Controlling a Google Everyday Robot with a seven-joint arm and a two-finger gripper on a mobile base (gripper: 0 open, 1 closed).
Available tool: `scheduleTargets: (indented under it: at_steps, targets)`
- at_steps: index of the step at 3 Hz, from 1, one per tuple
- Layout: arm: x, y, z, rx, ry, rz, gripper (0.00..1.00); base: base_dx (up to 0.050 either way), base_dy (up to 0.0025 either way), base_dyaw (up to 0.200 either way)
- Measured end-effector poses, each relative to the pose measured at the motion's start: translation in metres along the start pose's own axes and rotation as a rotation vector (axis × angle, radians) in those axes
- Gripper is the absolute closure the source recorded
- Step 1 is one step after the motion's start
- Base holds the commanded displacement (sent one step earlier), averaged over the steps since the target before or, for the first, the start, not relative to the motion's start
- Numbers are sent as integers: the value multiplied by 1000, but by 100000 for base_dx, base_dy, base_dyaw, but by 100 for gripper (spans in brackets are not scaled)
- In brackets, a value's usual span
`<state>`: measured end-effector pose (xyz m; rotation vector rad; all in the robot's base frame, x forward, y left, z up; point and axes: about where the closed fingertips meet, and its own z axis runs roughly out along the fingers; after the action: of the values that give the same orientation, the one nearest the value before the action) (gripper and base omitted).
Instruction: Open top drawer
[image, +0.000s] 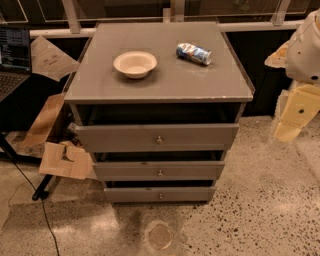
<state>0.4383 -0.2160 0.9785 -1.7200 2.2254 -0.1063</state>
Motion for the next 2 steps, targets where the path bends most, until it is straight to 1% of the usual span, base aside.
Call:
scheduleTargets:
  at_steps: [1, 2]
  targets:
    - [0, 0, 0, 0, 0, 0, 0, 4450, 0, -2]
    - [0, 0, 0, 0, 0, 0, 0, 3800, 0, -2]
